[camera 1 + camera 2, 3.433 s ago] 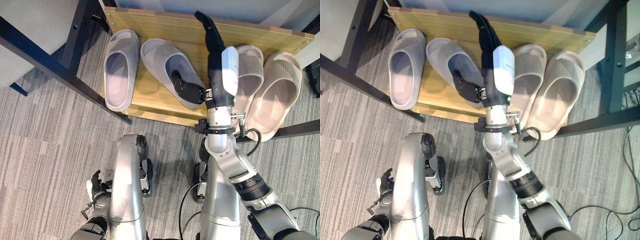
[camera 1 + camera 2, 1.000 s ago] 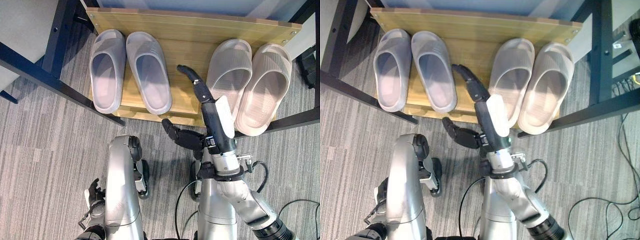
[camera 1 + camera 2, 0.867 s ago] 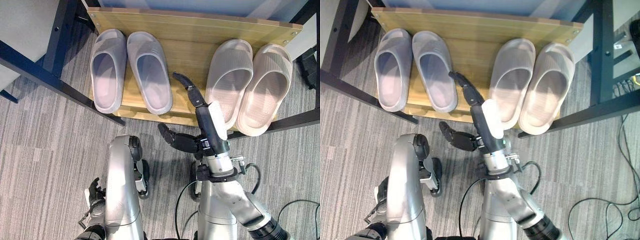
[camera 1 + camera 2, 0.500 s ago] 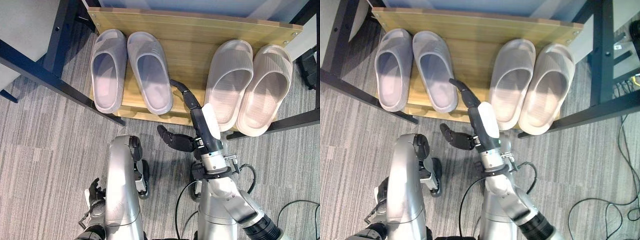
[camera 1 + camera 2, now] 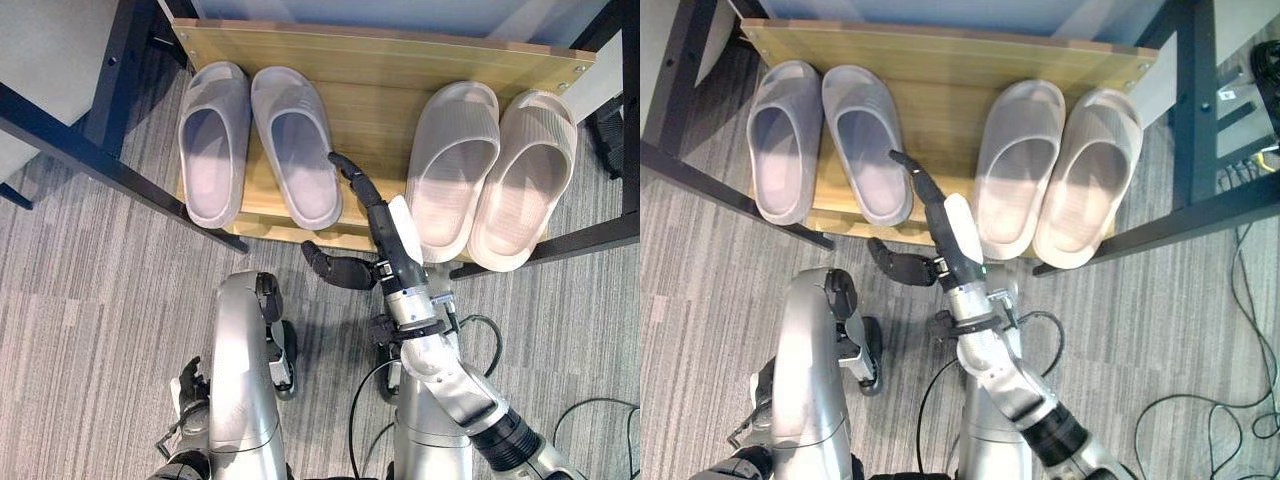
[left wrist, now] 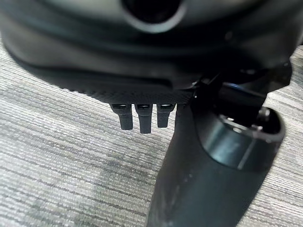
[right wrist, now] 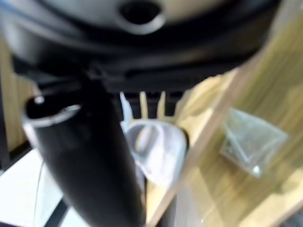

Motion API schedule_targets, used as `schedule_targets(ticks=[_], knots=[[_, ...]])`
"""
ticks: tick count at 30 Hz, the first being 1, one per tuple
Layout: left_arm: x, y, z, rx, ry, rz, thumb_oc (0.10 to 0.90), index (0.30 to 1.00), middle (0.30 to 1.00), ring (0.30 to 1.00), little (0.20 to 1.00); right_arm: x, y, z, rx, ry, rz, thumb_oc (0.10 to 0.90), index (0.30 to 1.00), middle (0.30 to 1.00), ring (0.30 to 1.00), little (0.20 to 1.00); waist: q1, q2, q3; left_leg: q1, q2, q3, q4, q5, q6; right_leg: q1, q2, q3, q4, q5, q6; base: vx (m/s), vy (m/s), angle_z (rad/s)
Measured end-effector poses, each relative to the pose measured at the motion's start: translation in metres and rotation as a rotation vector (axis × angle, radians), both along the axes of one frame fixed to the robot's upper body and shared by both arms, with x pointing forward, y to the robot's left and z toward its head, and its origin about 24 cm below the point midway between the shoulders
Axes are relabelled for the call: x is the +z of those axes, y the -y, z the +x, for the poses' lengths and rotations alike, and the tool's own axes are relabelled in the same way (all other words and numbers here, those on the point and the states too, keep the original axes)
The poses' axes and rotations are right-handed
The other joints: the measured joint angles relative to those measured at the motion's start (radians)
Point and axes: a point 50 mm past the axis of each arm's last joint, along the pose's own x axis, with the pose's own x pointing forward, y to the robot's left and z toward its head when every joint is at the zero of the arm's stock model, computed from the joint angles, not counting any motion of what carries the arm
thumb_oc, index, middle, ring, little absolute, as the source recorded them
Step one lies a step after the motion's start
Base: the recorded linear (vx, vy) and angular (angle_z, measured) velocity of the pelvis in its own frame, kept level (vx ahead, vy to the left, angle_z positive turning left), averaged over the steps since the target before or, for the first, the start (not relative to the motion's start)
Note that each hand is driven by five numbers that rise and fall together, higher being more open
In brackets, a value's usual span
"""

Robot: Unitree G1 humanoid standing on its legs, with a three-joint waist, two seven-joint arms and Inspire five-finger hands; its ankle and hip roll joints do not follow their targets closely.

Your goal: Arrange the slippers neatly on the shoe rack.

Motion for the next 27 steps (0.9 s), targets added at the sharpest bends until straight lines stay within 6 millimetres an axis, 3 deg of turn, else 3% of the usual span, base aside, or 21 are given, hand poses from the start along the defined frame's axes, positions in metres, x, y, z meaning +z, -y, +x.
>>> schedule_targets(ticks=[27], knots=[[-0.004, 0.001, -0.003, -0.016, -0.046, -0.023, 0.800, 0.900, 0.900, 0.900, 0.900, 0.003, -0.023, 0.014, 0.145, -0.077, -0.021, 0.800, 0.900, 0.900, 0.900, 0.900, 0.004, 0.003, 0.001, 0.019, 0.003, -0.001, 0.000, -0.002, -0.008, 0.007, 0.008, 0.002, 0.010, 0.000, 0.000, 0.00, 0.000, 0.00]])
